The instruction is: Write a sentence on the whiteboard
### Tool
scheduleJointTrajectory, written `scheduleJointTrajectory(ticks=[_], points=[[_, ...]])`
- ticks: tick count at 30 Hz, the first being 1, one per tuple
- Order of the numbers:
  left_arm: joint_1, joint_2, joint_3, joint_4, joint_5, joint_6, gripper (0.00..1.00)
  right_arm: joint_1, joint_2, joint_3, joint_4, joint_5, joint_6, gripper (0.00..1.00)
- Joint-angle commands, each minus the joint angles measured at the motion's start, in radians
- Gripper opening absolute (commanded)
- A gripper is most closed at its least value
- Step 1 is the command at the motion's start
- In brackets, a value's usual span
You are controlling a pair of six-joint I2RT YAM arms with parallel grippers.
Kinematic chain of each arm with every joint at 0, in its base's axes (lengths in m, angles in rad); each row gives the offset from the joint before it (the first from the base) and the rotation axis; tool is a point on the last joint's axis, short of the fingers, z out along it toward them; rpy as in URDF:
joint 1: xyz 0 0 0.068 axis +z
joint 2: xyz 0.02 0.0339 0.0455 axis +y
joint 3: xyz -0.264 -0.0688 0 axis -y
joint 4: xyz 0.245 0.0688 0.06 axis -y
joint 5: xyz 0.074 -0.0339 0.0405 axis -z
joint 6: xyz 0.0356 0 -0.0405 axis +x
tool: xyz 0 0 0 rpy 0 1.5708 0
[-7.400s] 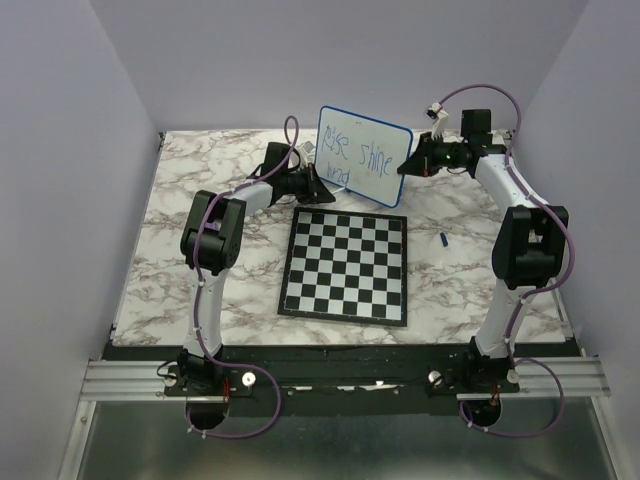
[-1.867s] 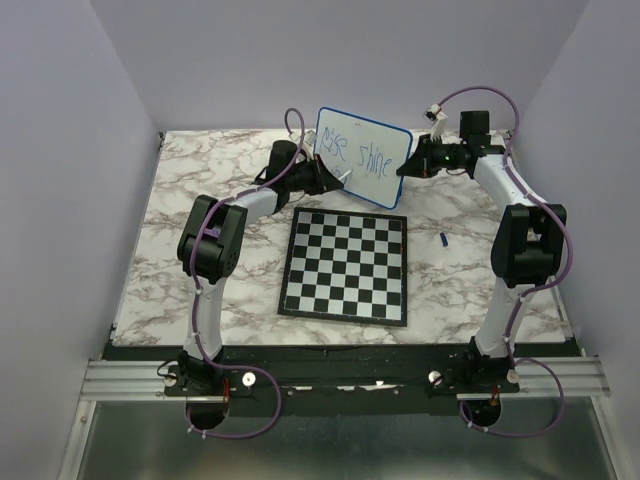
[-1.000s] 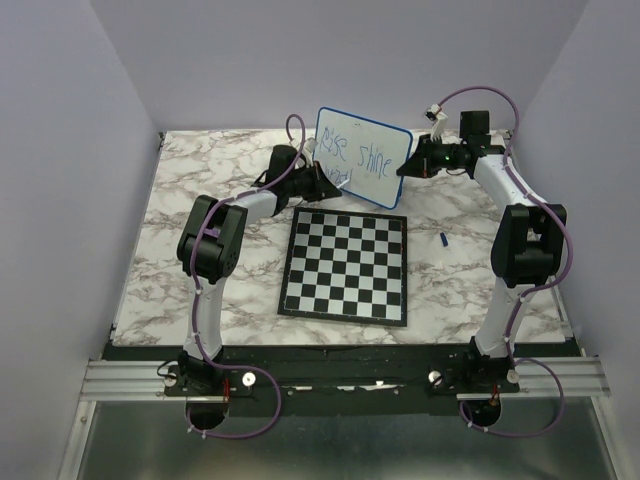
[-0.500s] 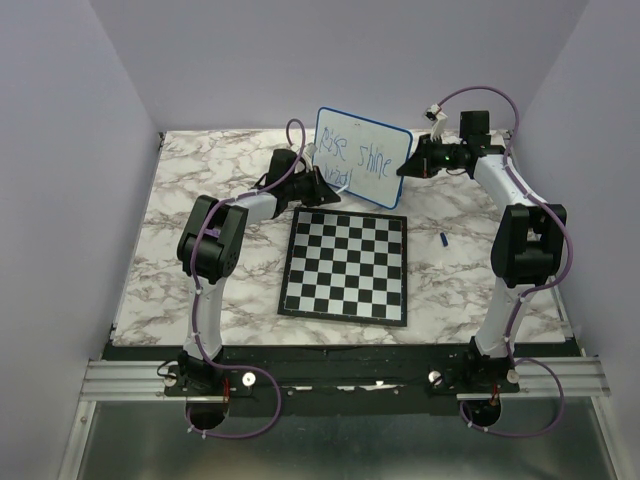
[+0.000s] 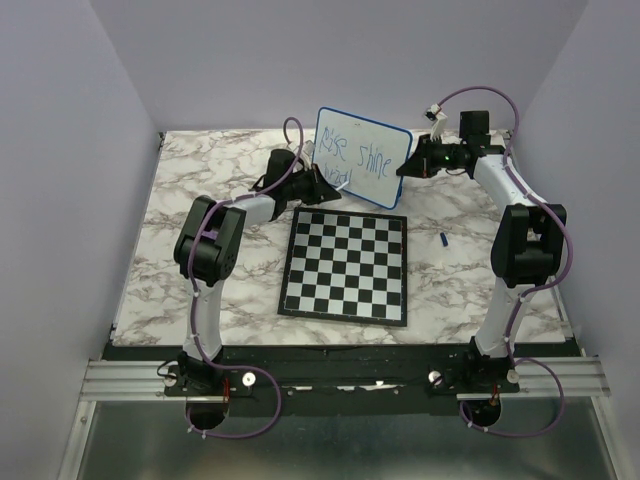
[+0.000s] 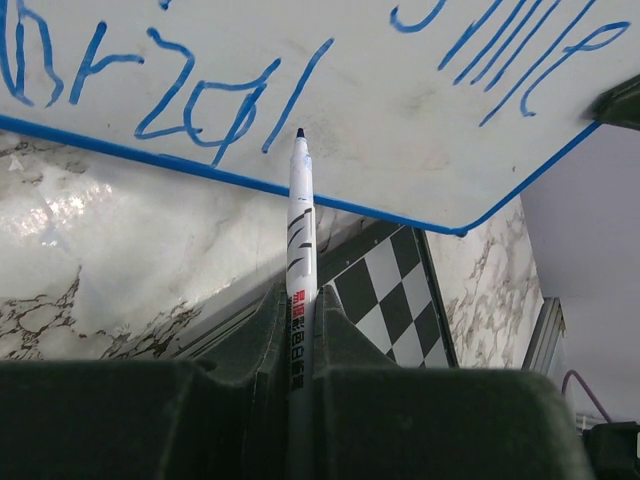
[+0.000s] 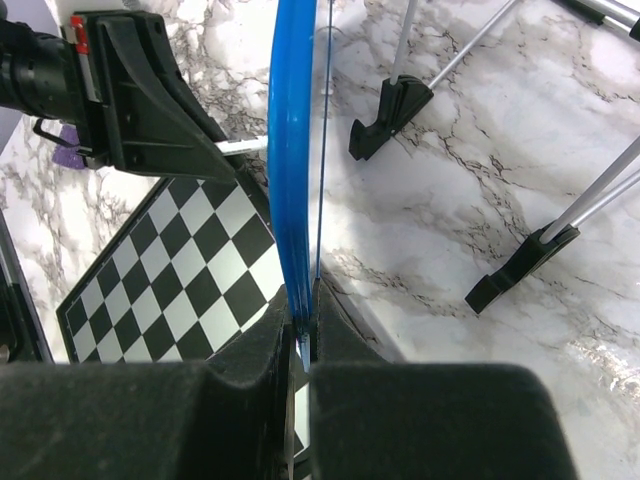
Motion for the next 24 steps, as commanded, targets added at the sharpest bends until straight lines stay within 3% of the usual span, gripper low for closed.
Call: scheduleJointTrajectory(ticks=[1,24], points=[[0.001,-0.051,0.014,0.052,0.003,-0.014,0.00,0.006,0.008,-0.005,-0.007,-0.045,-0.008,0.00],[0.004,0.027,0.097,-0.023,-0.018,-0.002,0.00,0.005,0.009,-0.005,-0.009,-0.046,-0.008,0.00]])
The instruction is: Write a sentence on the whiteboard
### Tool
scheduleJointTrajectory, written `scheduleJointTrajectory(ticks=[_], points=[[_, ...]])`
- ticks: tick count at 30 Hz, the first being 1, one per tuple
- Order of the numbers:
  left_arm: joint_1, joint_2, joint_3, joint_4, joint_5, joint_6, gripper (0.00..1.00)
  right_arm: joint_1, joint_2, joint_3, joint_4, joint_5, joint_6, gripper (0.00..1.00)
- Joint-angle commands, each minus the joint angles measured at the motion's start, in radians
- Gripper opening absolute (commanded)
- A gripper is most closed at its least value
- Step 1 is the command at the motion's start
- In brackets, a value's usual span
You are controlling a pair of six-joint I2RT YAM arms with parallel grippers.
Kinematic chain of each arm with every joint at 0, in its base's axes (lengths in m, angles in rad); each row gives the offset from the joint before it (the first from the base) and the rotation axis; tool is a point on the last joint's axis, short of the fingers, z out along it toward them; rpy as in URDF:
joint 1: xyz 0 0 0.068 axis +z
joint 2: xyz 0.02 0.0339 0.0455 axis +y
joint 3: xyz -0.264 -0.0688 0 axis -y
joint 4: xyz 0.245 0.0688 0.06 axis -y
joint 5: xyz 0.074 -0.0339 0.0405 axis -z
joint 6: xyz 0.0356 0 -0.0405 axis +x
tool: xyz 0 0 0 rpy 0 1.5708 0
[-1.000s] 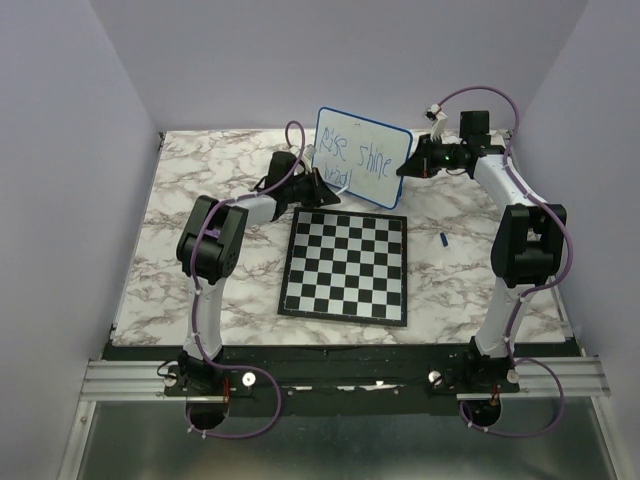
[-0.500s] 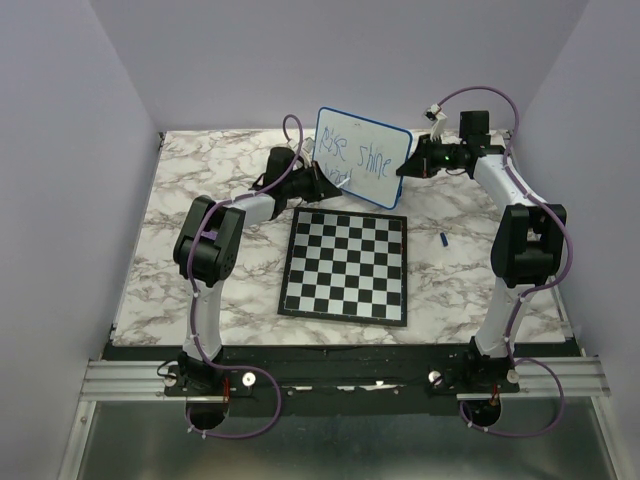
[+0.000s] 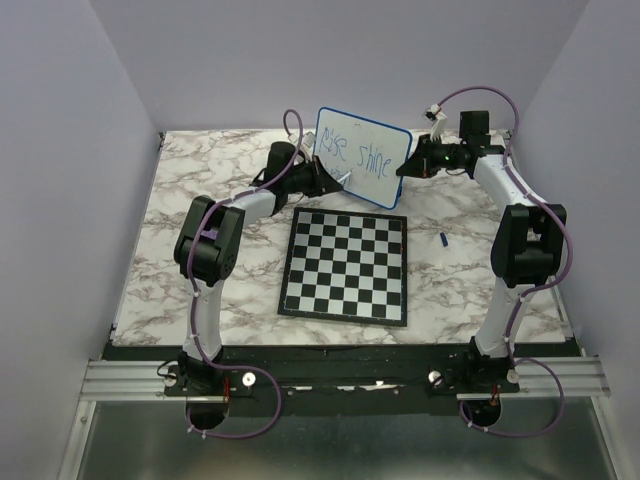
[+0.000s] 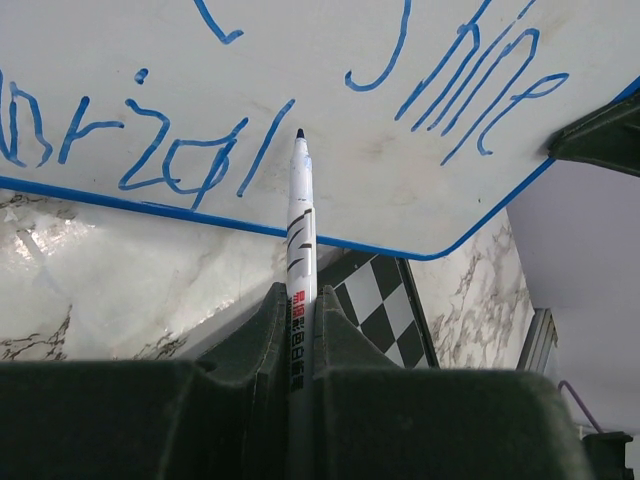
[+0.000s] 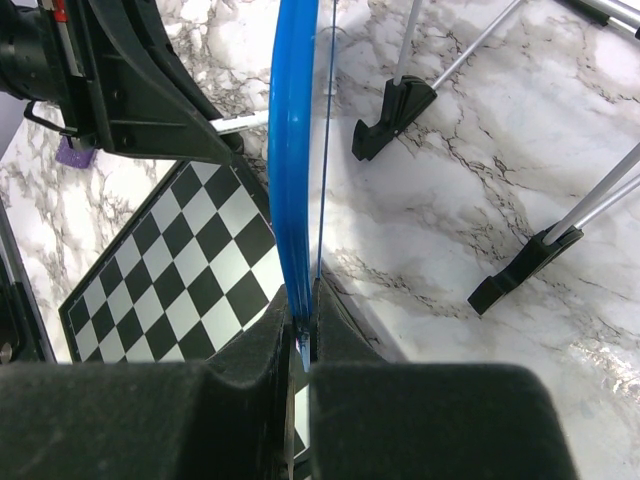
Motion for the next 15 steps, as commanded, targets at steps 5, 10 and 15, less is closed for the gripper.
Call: scheduleJointTrajectory(ticks=[5,10,15], points=[[0.004,0.043,0.050,-0.033,-0.023,0.017,0.00,0.005,0.008,-0.005,-0.009,-0.039,-0.008,0.00],[0.004,0.041,0.049,-0.047,-0.028,0.027,0.00,0.005,0.008,-0.005,-0.009,-0.041,-0.008,0.00],[0.004,0.041,0.046,-0.051,-0.029,0.029,0.00,0.005,0.008,-0.005,-0.009,-0.039,-0.008,0.00]])
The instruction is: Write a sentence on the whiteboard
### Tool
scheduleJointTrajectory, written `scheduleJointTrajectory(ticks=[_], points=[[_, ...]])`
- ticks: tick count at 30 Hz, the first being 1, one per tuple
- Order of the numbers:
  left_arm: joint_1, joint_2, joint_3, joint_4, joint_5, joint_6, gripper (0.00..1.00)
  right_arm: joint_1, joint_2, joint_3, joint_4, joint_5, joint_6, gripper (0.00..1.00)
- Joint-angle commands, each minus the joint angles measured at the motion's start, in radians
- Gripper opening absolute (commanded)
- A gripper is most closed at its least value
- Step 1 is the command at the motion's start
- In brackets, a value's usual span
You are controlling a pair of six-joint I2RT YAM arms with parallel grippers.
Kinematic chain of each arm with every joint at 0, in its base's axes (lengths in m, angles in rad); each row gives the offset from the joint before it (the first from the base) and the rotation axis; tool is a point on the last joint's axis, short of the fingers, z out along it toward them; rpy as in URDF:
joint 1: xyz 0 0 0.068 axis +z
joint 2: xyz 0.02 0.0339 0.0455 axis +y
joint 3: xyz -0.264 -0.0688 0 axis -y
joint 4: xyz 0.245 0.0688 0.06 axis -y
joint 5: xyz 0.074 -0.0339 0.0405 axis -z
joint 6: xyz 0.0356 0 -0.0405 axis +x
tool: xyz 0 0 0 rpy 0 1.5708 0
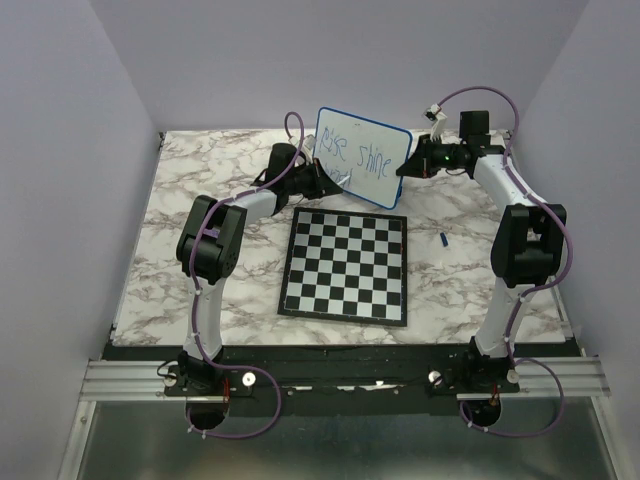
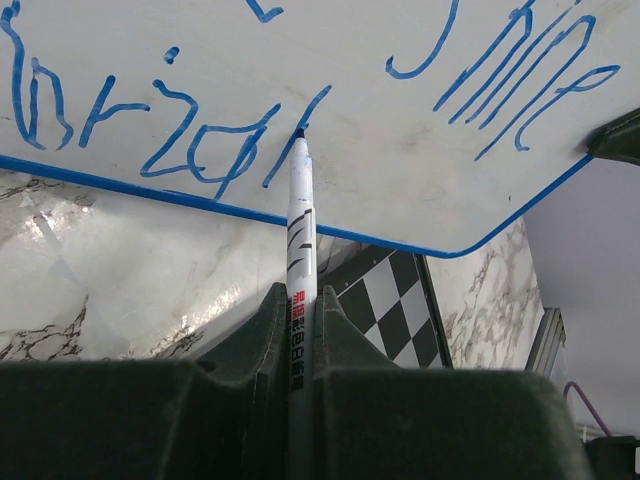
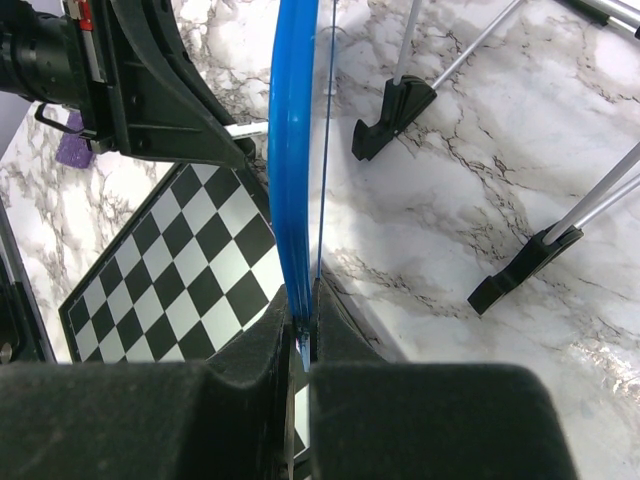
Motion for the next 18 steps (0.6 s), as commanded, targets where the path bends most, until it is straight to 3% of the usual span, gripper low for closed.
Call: scheduleJointTrajectory(ticks=[1,18], points=[[0.004,0.014,0.024,-0.020,-0.021,0.018,0.00,0.005,0.008,-0.005,-0.009,-0.040,-0.007,0.00],[-0.004,0.048,0.061,-0.035,0.039,0.021,0.00,0.005,0.008,-0.005,-0.009,-0.039,-0.008,0.00]])
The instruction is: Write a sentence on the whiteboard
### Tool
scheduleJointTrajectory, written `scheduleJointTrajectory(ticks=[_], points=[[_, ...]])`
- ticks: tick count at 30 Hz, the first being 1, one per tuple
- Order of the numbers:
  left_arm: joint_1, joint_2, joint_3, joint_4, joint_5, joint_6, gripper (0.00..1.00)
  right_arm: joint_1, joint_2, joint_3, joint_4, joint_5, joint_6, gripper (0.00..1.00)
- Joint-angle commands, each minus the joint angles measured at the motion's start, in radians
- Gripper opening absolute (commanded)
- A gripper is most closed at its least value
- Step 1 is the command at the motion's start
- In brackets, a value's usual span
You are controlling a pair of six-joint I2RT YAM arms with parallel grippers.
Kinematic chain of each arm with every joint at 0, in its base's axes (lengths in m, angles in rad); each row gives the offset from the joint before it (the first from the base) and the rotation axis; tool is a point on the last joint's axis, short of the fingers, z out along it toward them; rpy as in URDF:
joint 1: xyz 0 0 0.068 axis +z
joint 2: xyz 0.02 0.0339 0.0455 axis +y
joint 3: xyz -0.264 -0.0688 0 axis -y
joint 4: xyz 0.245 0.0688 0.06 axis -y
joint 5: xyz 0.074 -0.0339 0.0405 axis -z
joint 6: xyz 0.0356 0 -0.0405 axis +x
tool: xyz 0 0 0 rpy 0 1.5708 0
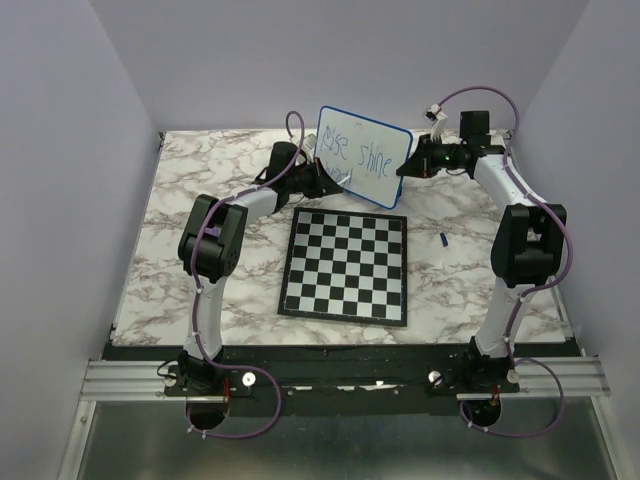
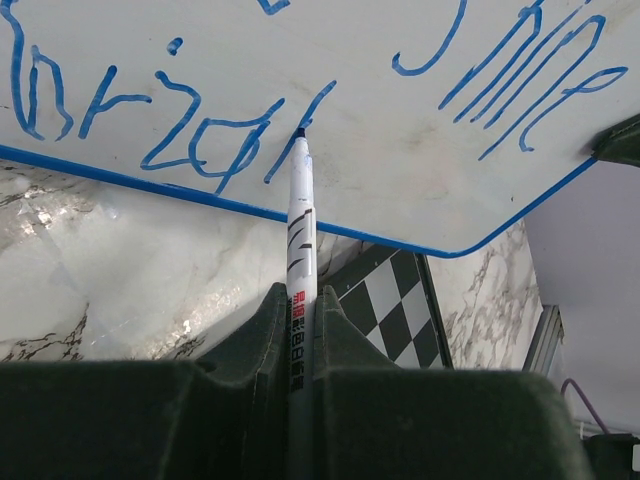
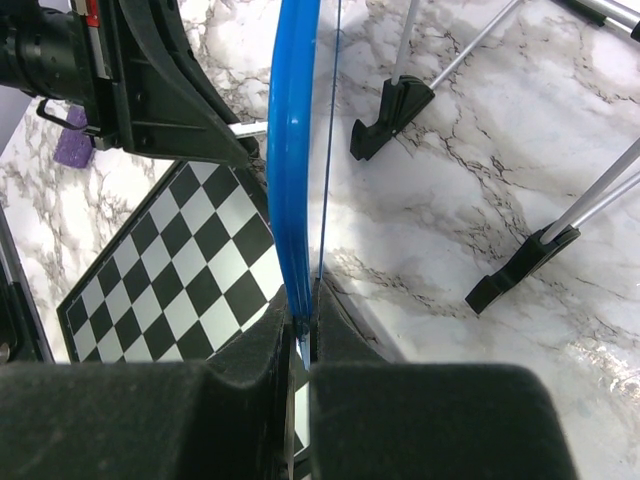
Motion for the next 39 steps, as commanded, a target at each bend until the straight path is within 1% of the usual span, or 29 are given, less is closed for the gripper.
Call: scheduleJointTrajectory(ticks=[1,24,30,39], points=[[-0.005,0.030,0.028,-0.008,0.031,0.017,0.00,0.005,0.008,-0.005,-0.009,-0.041,-0.008,0.00],[-0.008,0.017,0.005,0.012,0.078,0.020,0.00,0.006,0.008,-0.003,-0.007,-0.041,-0.006,0.00],[-0.009,0.022,0.003,-0.006,0.073,0.026,0.00,0.006,0.008,-0.003,-0.009,-0.041,-0.006,0.00],[-0.008,0.037,0.017,-0.081,0.058,0.052,0.00,0.005,0.009,-0.003,-0.009,-0.041,-0.006,0.00]])
